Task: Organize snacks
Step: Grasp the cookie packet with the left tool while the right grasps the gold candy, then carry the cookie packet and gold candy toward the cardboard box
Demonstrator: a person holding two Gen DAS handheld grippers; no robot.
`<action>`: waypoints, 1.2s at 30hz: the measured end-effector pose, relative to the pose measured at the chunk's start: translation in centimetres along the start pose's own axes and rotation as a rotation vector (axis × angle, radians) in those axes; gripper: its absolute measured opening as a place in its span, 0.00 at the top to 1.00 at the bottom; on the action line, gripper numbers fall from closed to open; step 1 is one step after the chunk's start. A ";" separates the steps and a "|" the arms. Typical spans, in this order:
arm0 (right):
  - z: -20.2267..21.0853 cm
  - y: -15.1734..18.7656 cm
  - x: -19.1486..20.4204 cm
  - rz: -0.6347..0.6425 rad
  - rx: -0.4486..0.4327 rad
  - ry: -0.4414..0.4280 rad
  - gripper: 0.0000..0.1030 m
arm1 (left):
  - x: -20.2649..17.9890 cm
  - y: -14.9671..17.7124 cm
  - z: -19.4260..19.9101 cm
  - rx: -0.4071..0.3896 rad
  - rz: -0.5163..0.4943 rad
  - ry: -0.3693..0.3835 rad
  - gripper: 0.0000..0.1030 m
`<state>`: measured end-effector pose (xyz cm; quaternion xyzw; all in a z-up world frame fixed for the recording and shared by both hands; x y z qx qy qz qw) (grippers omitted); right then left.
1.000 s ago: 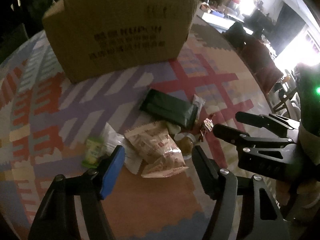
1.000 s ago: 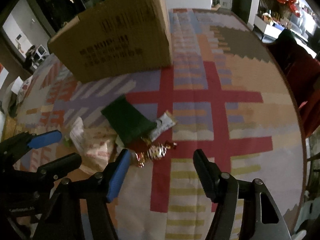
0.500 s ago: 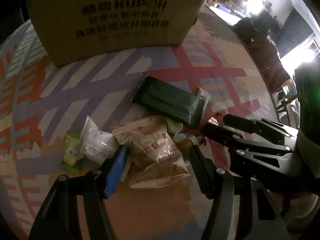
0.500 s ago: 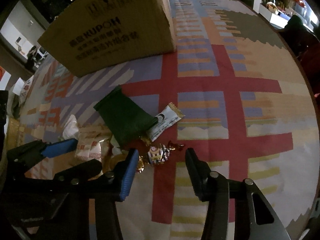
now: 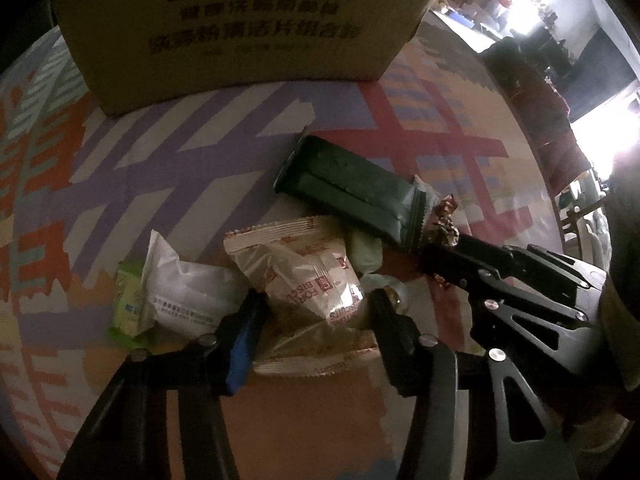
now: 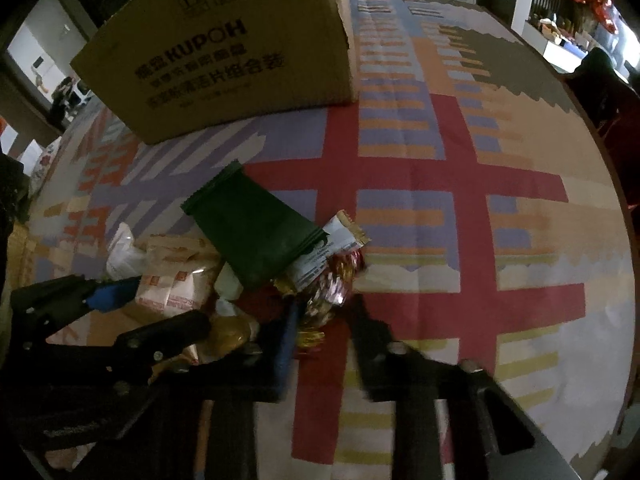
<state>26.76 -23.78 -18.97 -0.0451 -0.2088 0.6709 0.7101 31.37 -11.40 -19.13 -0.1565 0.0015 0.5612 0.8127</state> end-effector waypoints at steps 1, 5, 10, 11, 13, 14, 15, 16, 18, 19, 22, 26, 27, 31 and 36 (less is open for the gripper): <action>0.0 0.0 -0.1 -0.004 0.000 -0.004 0.78 | 0.0 0.1 0.1 -0.004 -0.003 -0.005 0.52; 0.3 0.3 -0.3 -0.011 0.003 -0.011 0.78 | -0.2 0.3 0.4 -0.020 -0.016 -0.015 0.56; 1.6 0.8 0.0 -0.005 -0.010 -0.022 0.79 | -0.4 0.7 1.6 -0.050 -0.018 -0.017 0.56; 1.9 0.9 0.2 -0.004 -0.015 -0.025 0.79 | -0.5 0.7 2.1 -0.061 -0.019 -0.014 0.56; 2.6 0.9 0.5 -0.003 -0.028 -0.032 0.79 | -0.7 0.7 2.7 -0.076 -0.016 -0.010 0.56; 3.1 0.9 0.7 -0.001 -0.038 -0.035 0.79 | -0.7 0.8 3.1 -0.084 -0.015 -0.006 0.56; 3.5 0.9 0.9 0.000 -0.046 -0.035 0.79 | -0.7 0.9 3.6 -0.094 -0.015 -0.006 0.56; 3.9 0.9 0.9 0.000 -0.053 -0.037 0.79 | -0.7 0.9 4.1 -0.108 -0.016 -0.007 0.56; 4.8 0.9 1.3 0.004 -0.070 -0.045 0.79 | -0.7 0.9 4.9 -0.132 -0.018 -0.011 0.56; 5.1 0.9 1.5 0.007 -0.079 -0.045 0.79 | -0.6 0.9 5.5 -0.149 -0.018 -0.016 0.56; 6.4 0.8 2.4 0.021 -0.107 -0.048 0.79 | -0.5 0.9 6.9 -0.188 -0.021 -0.020 0.56; 8.2 0.4 3.7 0.043 -0.156 -0.055 0.79 | 0.0 0.7 9.2 -0.241 -0.027 -0.037 0.56; 8.6 0.2 3.9 0.046 -0.165 -0.058 0.79 | 0.1 0.6 9.9 -0.260 -0.026 -0.035 0.56; 10.3 -0.6 4.9 0.063 -0.215 -0.063 0.79 | 0.5 -0.1 12.0 -0.311 -0.030 -0.044 0.56; 12.2 -2.0 6.3 0.080 -0.278 -0.072 0.79 | 1.2 -0.9 15.0 -0.370 -0.031 -0.050 0.56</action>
Point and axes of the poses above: each gripper's, at about its wrist camera, not at the fingertips, and z roughly against the way its jaws point, x to its left, y to its underside, the point moved 2 cm from there along -z, roughly the way its jaws point, and after that the axes turned 4 degrees about -y, right-handed, at the moved point
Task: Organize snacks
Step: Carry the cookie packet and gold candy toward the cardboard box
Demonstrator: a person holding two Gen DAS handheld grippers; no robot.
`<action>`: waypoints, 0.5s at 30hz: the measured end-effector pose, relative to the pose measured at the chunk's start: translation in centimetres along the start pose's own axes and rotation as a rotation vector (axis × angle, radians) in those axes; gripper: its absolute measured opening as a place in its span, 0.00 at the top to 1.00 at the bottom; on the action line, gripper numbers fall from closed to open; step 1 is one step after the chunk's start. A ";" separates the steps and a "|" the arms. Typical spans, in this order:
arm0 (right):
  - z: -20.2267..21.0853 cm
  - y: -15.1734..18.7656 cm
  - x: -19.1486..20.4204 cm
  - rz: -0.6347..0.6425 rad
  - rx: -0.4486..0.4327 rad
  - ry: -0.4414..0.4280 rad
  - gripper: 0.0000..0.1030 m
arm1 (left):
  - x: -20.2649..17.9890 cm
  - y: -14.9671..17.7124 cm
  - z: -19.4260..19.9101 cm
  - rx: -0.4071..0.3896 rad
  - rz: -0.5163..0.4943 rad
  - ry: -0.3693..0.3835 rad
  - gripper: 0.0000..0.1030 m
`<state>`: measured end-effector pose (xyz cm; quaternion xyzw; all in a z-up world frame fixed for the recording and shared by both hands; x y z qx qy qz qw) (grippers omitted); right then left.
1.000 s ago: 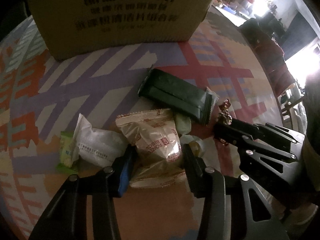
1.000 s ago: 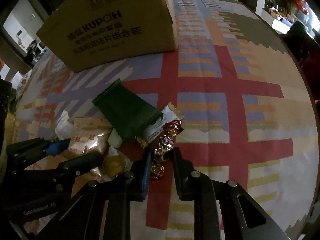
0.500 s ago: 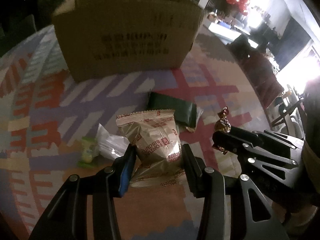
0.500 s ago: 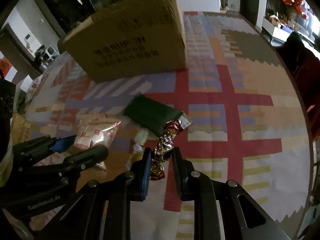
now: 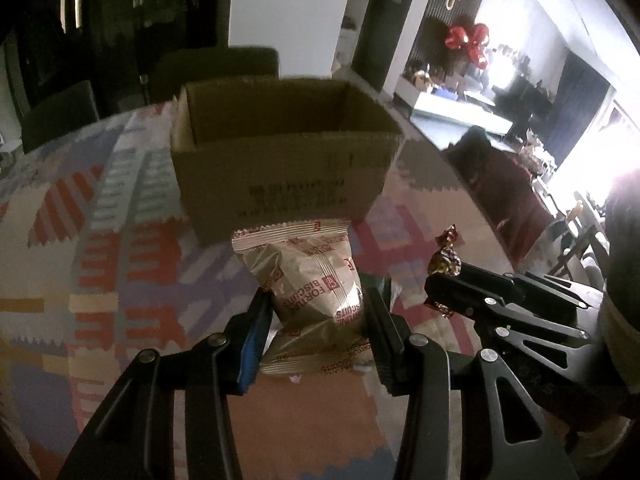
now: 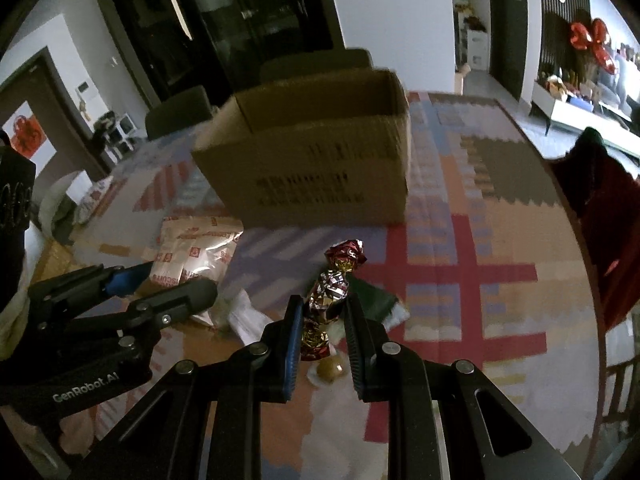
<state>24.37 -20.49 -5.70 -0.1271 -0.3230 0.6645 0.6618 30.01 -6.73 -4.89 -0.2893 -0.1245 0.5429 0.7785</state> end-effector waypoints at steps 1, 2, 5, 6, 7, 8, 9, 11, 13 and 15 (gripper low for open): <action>0.2 -0.4 0.2 0.003 -0.011 -0.003 0.79 | 0.2 -0.4 0.5 -0.016 0.002 0.000 0.56; 0.5 -0.8 0.4 0.006 -0.023 -0.005 0.79 | 0.3 -0.8 0.9 -0.028 0.003 -0.001 0.56; 1.1 -2.0 1.1 0.018 -0.056 -0.010 0.79 | 0.8 -1.8 1.8 -0.058 -0.003 -0.008 0.56; 1.4 -2.4 1.4 0.024 -0.065 -0.012 0.79 | 0.9 -2.1 2.0 -0.069 -0.006 -0.009 0.56; 1.5 -2.8 1.6 0.029 -0.075 -0.014 0.79 | 1.1 -2.6 2.3 -0.078 -0.010 -0.012 0.56; 1.7 -3.2 1.8 0.035 -0.086 -0.015 0.79 | 1.2 -2.9 2.6 -0.085 -0.011 -0.015 0.56; 1.9 -3.7 2.1 0.041 -0.097 -0.017 0.79 | 1.4 -3.2 2.8 -0.095 -0.012 -0.018 0.56; 2.1 -4.7 2.5 0.055 -0.118 -0.017 0.79 | 1.8 -4.1 3.1 -0.112 -0.012 -0.023 0.56; 2.3 -5.5 2.7 0.066 -0.134 -0.012 0.79 | 2.1 -5.0 3.5 -0.128 -0.011 -0.029 0.56; 2.4 -6.6 2.9 0.071 -0.150 -0.011 0.79 | 2.4 -5.7 3.6 -0.138 -0.015 -0.042 0.56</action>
Point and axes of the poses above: each gripper's, at about its wrist camera, not at the fingertips, and z roughly against the way its jaws point, x to its left, y to its underside, the point moved 2 cm from there along -z, roughly the way its jaws point, and after that the axes turned 4 degrees about -y, right-handed, at the moved point
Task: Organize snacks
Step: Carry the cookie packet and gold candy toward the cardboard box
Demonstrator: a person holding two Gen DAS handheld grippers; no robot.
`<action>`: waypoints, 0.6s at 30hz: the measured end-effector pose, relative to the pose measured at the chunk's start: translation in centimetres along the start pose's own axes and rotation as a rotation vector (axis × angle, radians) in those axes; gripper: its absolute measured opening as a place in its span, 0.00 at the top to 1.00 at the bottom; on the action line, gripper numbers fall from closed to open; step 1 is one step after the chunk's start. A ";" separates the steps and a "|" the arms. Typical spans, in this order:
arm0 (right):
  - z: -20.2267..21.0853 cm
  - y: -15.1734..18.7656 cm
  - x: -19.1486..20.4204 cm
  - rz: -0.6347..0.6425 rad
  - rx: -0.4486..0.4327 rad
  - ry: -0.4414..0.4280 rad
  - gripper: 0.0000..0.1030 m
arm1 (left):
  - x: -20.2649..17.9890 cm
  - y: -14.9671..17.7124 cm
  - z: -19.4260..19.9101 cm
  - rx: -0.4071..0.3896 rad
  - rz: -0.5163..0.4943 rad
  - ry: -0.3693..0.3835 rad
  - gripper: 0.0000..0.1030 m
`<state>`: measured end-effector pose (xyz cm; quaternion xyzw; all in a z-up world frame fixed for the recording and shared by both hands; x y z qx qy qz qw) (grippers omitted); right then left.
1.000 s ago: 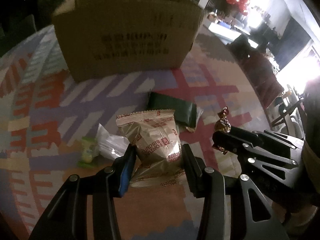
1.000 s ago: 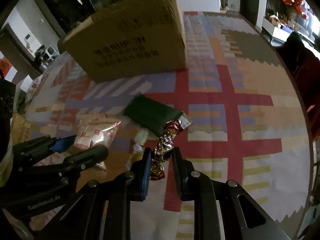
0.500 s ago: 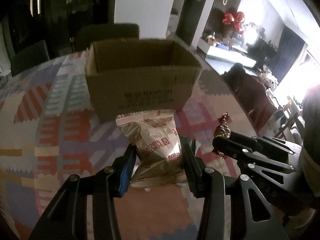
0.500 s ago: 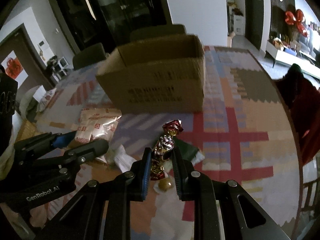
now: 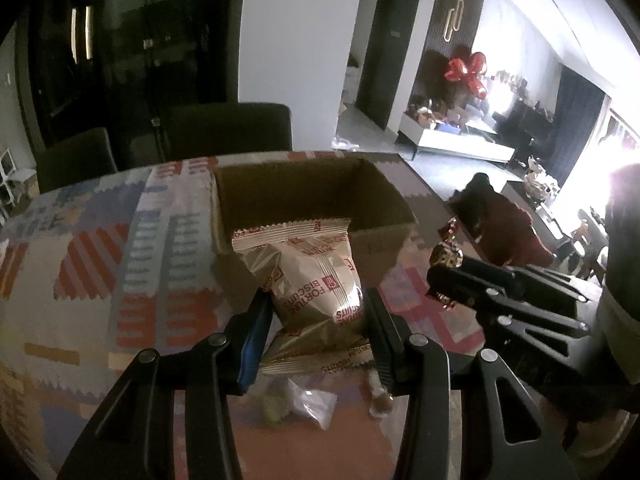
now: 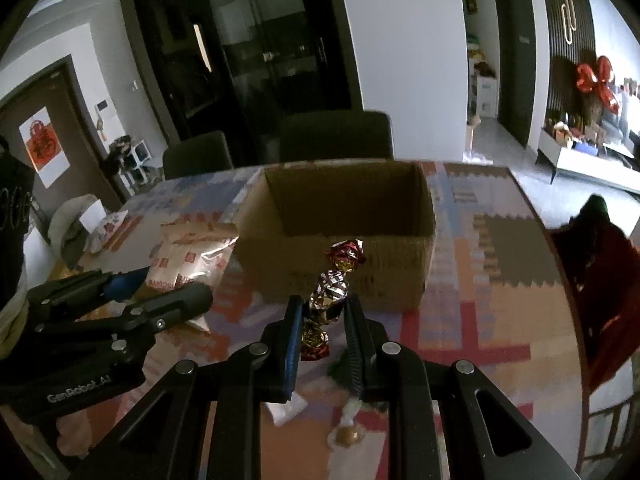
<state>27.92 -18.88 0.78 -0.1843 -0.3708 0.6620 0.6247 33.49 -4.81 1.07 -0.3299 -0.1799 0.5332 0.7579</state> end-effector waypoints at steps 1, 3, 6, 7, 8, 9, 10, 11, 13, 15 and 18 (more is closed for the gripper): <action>-0.1 -0.5 0.0 0.001 -0.005 0.001 0.78 | 0.1 -0.4 0.0 -0.005 -0.003 -0.003 0.56; -0.5 -1.5 -0.1 0.007 -0.010 0.000 0.79 | 0.4 -1.2 -0.2 -0.009 -0.002 -0.006 0.56; -1.3 -3.0 -0.1 0.016 -0.013 -0.002 0.79 | 1.0 -2.5 -0.7 -0.015 0.004 -0.015 0.56; -1.5 -3.3 -0.1 0.021 -0.013 0.001 0.79 | 1.2 -2.8 -0.8 -0.019 0.005 -0.018 0.56; -1.7 -3.8 -0.1 0.025 -0.015 0.003 0.79 | 1.3 -3.2 -1.0 -0.021 0.004 -0.017 0.56; -2.0 -4.2 -0.1 0.031 -0.015 0.002 0.79 | 1.5 -3.7 -1.1 -0.023 0.002 -0.021 0.56; -2.2 -4.7 0.0 0.036 -0.014 0.005 0.79 | 1.7 -4.1 -1.3 -0.025 0.000 -0.028 0.56; -2.5 -5.0 0.0 0.038 -0.014 0.006 0.79 | 1.8 -4.4 -1.5 -0.028 -0.002 -0.031 0.56; -3.0 -5.7 0.0 0.045 -0.008 0.005 0.79 | 2.1 -5.0 -1.8 -0.030 -0.006 -0.036 0.56; -3.5 -6.2 0.0 0.054 -0.005 0.004 0.79 | 2.4 -5.7 -2.5 -0.025 -0.008 -0.035 0.56; -4.2 -6.7 -0.1 0.062 0.003 0.006 0.79 | 2.7 -6.3 -3.3 -0.014 -0.007 -0.035 0.56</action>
Point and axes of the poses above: each gripper's, at about its wrist camera, not at the fingertips, and z roughly against the way its jaws point, x to its left, y to its underside, the point moved 2 cm from there along -z, roughly the way its jaws point, and after that the axes turned 4 degrees about -y, right-handed, at the moved point
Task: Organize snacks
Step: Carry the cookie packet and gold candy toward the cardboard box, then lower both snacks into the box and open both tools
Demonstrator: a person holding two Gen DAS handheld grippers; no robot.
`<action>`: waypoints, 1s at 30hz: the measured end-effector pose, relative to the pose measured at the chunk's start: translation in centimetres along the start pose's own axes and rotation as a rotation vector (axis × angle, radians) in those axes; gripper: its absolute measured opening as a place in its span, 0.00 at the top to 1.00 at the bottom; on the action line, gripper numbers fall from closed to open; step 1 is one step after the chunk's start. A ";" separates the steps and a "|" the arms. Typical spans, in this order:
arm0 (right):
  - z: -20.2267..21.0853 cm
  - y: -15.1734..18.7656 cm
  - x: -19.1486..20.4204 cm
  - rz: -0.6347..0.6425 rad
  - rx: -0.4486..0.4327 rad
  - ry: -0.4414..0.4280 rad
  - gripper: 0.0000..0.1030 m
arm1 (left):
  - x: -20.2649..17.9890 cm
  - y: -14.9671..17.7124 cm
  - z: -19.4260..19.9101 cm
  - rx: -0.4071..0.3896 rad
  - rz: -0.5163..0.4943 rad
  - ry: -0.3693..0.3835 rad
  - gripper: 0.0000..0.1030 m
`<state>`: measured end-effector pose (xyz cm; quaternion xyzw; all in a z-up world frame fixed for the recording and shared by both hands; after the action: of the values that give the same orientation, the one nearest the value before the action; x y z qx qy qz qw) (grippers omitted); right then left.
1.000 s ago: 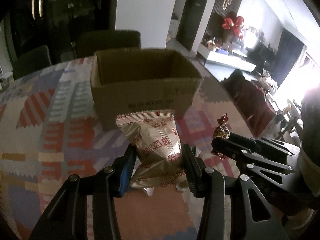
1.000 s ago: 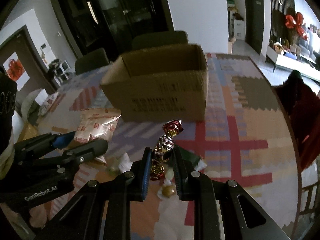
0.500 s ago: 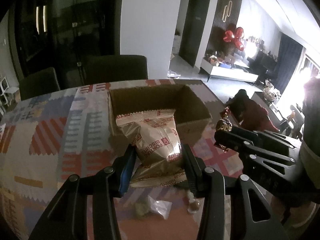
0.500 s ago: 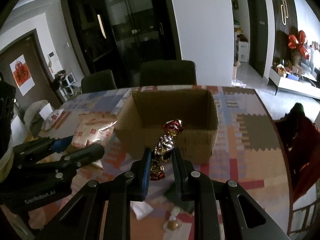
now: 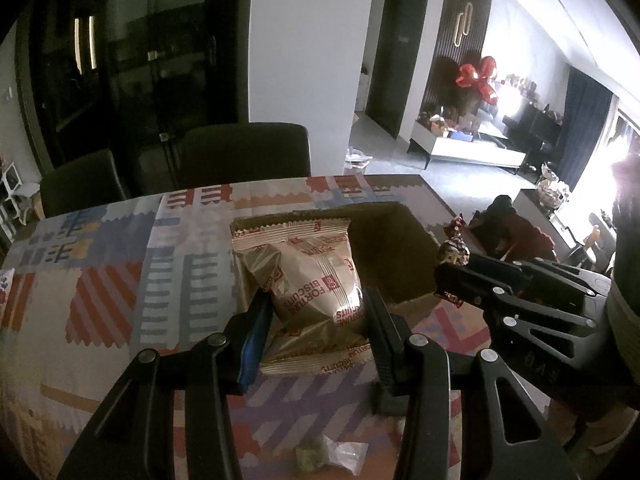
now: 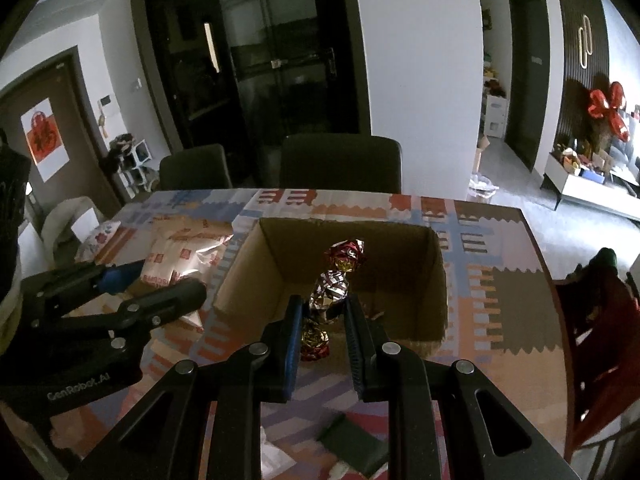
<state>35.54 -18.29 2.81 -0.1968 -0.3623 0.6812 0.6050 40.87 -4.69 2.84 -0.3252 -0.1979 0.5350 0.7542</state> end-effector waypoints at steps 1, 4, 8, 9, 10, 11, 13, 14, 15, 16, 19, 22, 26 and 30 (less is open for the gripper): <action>-0.4 -0.2 -0.2 -0.003 0.009 -0.002 0.79 | 0.1 -0.2 -0.4 0.006 0.003 0.004 0.56; -1.3 -0.6 -0.7 -0.012 0.024 -0.004 0.79 | 0.4 -0.8 -1.6 0.023 0.006 0.003 0.56; -2.9 -1.1 -1.5 -0.029 0.046 -0.005 0.79 | 0.5 -1.3 -3.0 0.045 0.011 0.009 0.56; -3.2 -1.3 -1.5 -0.030 0.050 -0.004 0.79 | 0.5 -1.5 -3.4 0.051 0.014 0.011 0.56; -3.6 -1.4 -1.8 -0.035 0.057 -0.006 0.79 | 0.5 -1.7 -3.9 0.057 0.017 0.015 0.55; -4.2 -1.6 -2.2 -0.048 0.067 -0.009 0.78 | 0.4 -1.9 -4.4 0.067 0.019 0.021 0.55; -5.0 -1.7 -2.6 -0.063 0.079 -0.016 0.78 | 0.4 -2.3 -5.4 0.083 0.020 0.015 0.54; -5.4 -1.8 -2.8 -0.069 0.088 -0.014 0.78 | 0.3 -2.5 -6.0 0.091 0.018 0.015 0.54; -5.9 -1.9 -3.1 -0.075 0.093 -0.009 0.78 | 0.4 -2.6 -6.3 0.094 0.019 0.014 0.52; -6.1 -1.9 -3.3 -0.081 0.094 -0.003 0.78 | 0.4 -2.7 -6.7 0.098 0.018 0.011 0.50; -7.0 -1.8 -4.1 -0.098 0.119 0.031 0.63 | 0.6 -2.8 -7.3 0.102 0.030 -0.013 0.30; -6.9 -1.7 -4.5 -0.087 0.104 0.071 0.57 | 0.8 -2.6 -7.2 0.098 0.024 -0.039 0.30; -6.0 -1.5 -4.3 -0.075 0.091 0.083 0.57 | 0.7 -2.3 -6.4 0.091 0.011 -0.048 0.30; -4.9 -1.2 -3.9 -0.075 0.079 0.080 0.52 | 0.7 -2.2 -5.2 0.080 0.014 -0.041 0.29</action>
<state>40.61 -20.80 -0.20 -0.1861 -0.3176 0.6633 0.6515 46.00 -5.95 0.64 -0.2852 -0.1897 0.5542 0.7587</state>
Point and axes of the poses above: each gripper's, at about its wrist camera, not at the fingertips, and z roughly against the way its jaws point, x to its left, y to its underside, the point moved 2 cm from there along -z, roughly the way its jaws point, and after that the axes turned 4 degrees about -y, right-handed, at the moved point
